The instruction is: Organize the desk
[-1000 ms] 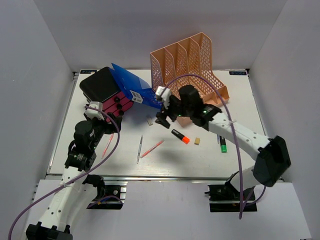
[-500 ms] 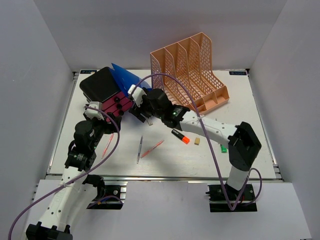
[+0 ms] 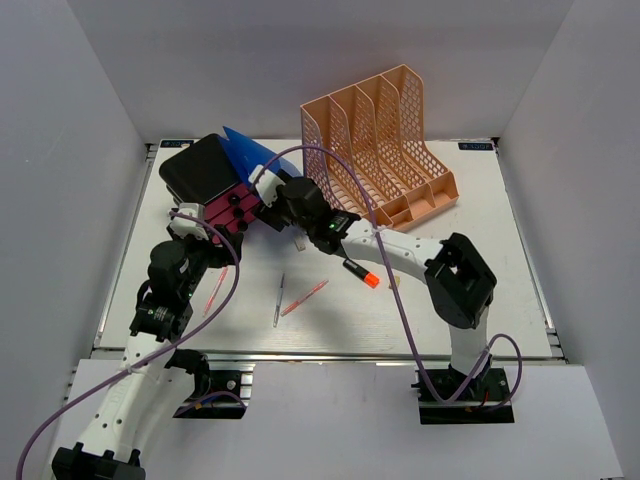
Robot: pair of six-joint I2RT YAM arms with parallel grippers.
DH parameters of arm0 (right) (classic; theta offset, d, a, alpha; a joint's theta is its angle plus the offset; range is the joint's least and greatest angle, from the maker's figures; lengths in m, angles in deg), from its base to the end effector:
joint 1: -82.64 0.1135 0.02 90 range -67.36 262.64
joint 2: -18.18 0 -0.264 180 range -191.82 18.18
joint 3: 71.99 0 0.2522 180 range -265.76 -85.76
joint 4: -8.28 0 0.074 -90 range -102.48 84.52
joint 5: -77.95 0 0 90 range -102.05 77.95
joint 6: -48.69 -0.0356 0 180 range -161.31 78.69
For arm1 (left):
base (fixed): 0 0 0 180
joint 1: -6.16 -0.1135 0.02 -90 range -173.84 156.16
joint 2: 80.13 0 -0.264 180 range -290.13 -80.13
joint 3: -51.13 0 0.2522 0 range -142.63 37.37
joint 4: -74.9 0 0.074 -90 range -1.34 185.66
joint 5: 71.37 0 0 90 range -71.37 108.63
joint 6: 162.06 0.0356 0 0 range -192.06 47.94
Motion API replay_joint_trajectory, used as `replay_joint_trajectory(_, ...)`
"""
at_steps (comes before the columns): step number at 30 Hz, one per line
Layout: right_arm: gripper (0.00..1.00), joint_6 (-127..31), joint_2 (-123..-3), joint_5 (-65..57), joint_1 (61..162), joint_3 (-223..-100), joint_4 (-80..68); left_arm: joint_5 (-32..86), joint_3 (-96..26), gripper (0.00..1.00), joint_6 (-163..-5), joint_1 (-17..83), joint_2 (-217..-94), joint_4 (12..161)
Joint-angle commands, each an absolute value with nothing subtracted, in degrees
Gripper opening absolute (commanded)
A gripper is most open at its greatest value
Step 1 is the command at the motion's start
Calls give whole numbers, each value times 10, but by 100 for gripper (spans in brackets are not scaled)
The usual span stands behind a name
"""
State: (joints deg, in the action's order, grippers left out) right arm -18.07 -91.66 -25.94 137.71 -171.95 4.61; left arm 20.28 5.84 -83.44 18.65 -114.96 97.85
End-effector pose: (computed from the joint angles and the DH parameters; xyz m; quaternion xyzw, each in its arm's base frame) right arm 0.2725 0.3752 0.2931 -0.4344 0.6519 0.0771 0.6167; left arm 0.1543 -0.0352 0.2864 0.0166 0.7796 -0.1404 0.6101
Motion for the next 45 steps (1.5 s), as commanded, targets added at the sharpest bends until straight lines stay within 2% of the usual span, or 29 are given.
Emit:
replay_joint_trajectory(1,69,-158,-919,-257,1372,-1740,120,198,47,87,-829,184,-1150,981)
replay_joint_trajectory(3,47,-143,-926,-236,1370,-1743,130,196,47,87,-830,184,-1150,981)
replay_joint_trajectory(4,47,-135,-926,-236,1372,-1747,132,197,48,87,-830,184,-1149,981)
replay_joint_trajectory(5,36,-130,-933,-235,1370,-1750,133,198,48,87,-830,184,-1150,981)
replay_joint_trajectory(7,22,-127,-934,-233,1370,-1759,130,197,47,87,-830,184,-1152,981)
replay_joint_trajectory(8,11,-126,-933,-227,1367,-1760,129,198,47,87,-830,184,-1153,982)
replay_joint_trajectory(10,0,-128,-923,-217,1366,-1761,120,200,48,87,-828,184,-1151,981)
replay_joint_trajectory(15,0,-161,-910,-211,1349,-1817,79,207,49,87,-826,184,-1152,978)
replay_joint_trajectory(21,0,-190,-908,-214,1325,-1973,36,208,51,87,-825,184,-1151,977)
replay_joint_trajectory(29,0,-264,-859,-183,1269,-2074,-47,228,56,87,-821,184,-1153,968)
replay_joint_trajectory(39,0,-355,-754,-71,1149,-2100,-133,235,56,87,-821,184,-1151,968)
replay_joint_trajectory(45,0,-379,-716,-47,1088,-2118,-156,237,56,87,-821,184,-1148,967)
